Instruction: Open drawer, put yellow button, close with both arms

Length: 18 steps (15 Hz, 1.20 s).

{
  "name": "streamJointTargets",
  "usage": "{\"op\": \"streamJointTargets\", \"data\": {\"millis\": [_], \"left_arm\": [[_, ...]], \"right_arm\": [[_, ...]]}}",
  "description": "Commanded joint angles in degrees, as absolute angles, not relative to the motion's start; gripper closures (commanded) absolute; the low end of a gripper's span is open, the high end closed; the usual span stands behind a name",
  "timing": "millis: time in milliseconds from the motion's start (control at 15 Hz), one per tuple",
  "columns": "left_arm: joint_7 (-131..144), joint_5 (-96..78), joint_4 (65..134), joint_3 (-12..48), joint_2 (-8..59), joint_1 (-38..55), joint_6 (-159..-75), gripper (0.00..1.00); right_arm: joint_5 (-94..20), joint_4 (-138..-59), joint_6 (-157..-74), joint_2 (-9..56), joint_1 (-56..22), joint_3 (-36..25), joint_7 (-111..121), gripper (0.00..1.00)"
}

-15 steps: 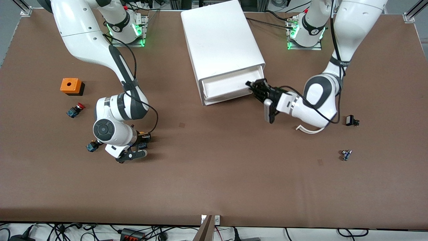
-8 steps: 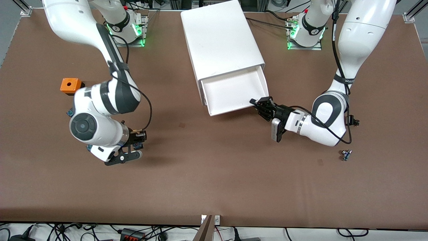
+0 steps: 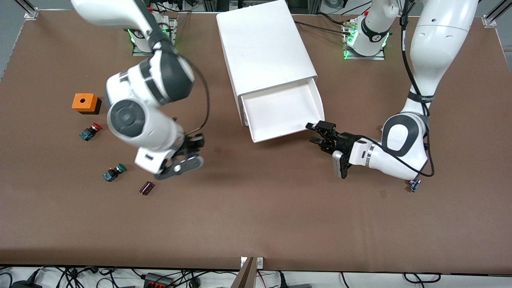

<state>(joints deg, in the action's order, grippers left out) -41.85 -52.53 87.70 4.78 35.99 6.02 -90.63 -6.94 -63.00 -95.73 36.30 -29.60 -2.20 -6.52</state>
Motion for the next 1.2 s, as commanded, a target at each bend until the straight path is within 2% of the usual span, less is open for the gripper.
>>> {"op": "streamJointTargets", "data": {"millis": [0, 267, 533, 800, 933, 1133], "left_arm": [[-29.8, -45.8, 84.5, 4.5, 32.6, 6.2, -86.9, 0.00], [-17.3, -34.2, 78.1, 4.4, 31.4, 6.2, -81.1, 0.00], [-7.9, -16.8, 77.2, 5.6, 27.3, 7.4, -79.4, 0.00], [-5.4, -0.5, 75.4, 4.9, 26.9, 11.7, -77.4, 0.00], [-5.4, 0.2, 71.2, 4.6, 29.0, 9.6, -77.6, 0.00], [-4.8, 0.3, 69.8, 4.6, 30.6, 9.1, -80.7, 0.00]], "right_arm": [[-7.3, -59.7, -94.6, 35.6, -35.4, -2.4, -13.8, 1.00], [-7.4, -56.3, -96.9, 36.1, -39.5, -2.2, -18.0, 1.00], [-7.3, -56.2, -100.4, 38.0, -45.3, -2.3, -28.9, 1.00], [-7.4, -56.2, -103.8, 41.1, -48.4, -2.2, -34.2, 1.00], [-7.4, -56.2, -106.0, 42.6, -50.6, -2.3, -38.7, 1.00], [-7.3, -56.2, -106.4, 44.0, -51.4, -2.4, -40.3, 1.00]]}}
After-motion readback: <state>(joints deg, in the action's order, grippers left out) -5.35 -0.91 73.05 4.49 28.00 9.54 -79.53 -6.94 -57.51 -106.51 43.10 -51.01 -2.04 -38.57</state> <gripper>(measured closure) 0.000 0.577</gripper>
